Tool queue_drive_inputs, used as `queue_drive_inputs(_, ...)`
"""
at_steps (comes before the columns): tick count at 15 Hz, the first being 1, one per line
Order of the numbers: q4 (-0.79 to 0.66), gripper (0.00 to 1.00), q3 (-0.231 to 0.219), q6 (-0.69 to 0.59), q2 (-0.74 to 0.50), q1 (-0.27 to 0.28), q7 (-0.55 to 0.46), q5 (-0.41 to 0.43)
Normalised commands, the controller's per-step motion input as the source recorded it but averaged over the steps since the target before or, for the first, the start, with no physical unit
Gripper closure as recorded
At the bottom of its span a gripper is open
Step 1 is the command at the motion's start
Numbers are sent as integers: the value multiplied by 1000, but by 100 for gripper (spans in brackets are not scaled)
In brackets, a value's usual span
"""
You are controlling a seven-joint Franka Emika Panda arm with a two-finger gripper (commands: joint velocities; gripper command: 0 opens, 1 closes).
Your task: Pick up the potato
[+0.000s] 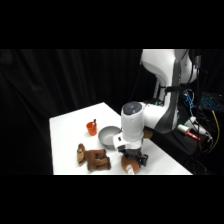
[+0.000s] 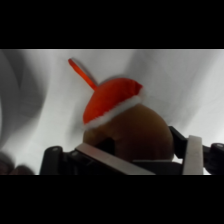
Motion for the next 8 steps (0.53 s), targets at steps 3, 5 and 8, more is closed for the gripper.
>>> queue_drive_inputs(3, 24, 59, -98, 54, 46, 87, 71, -132)
queue_drive_inputs(5, -17, 74, -130, -11, -56, 128, 120, -159)
queue_drive_inputs(8, -47, 96, -177, -103, -170, 179, 195, -203)
